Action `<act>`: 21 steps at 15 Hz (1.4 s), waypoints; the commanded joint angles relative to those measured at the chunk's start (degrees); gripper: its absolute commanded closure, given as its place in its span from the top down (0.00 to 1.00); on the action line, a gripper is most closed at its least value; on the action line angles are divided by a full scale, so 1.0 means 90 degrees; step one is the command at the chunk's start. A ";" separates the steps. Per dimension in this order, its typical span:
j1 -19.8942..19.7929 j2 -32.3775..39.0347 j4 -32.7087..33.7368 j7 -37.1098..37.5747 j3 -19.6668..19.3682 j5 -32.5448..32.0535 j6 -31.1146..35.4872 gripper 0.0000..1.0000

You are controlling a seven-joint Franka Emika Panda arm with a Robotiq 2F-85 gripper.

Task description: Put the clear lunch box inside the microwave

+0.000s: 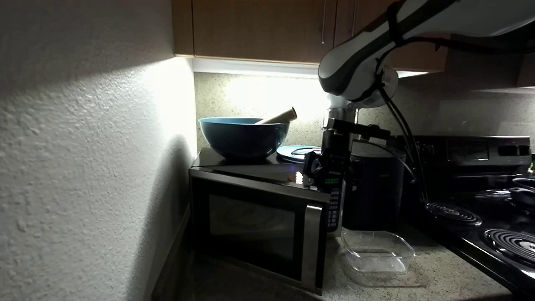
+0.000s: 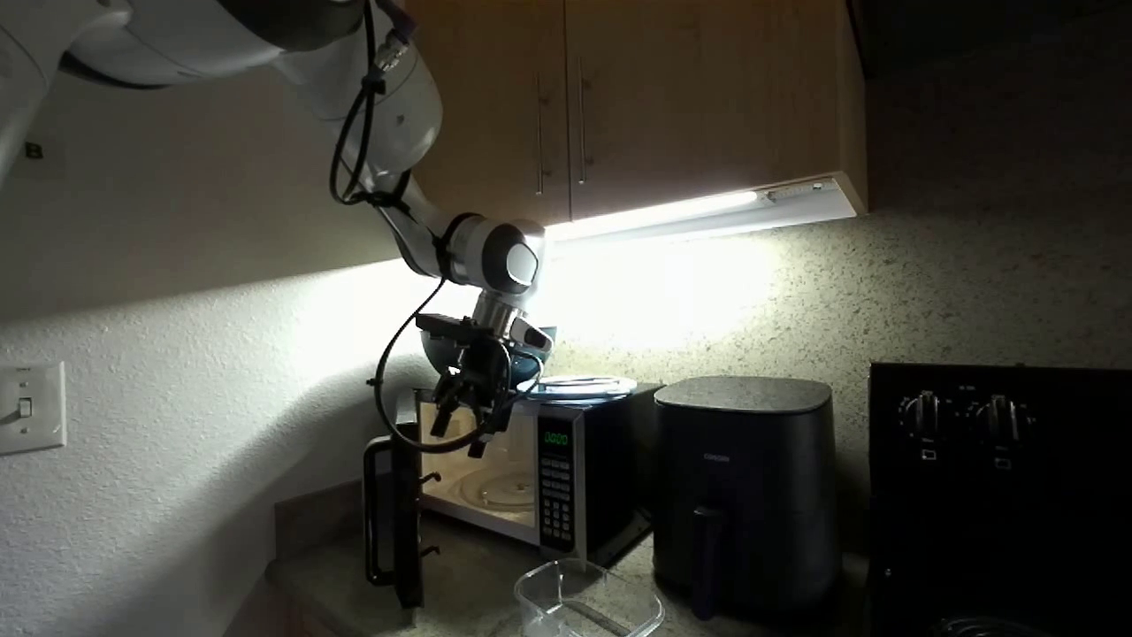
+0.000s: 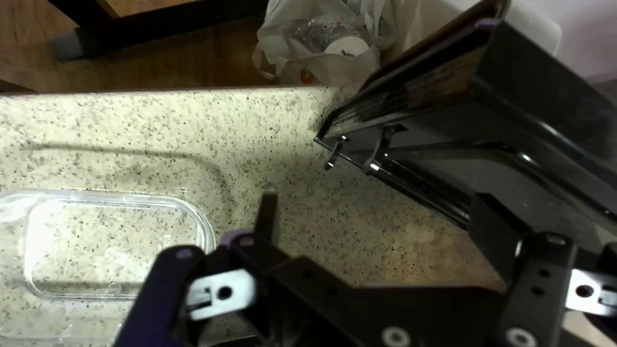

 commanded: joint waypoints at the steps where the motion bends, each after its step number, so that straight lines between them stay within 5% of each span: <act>1: -0.0021 0.0017 0.0073 0.0068 0.0060 -0.0103 -0.0409 1.00; 13: 0.1087 -0.0141 -0.1040 0.0596 0.0605 -0.1941 -0.0945 1.00; 21: 0.1036 0.0015 -0.0891 0.0541 0.0596 -0.1843 -0.0854 1.00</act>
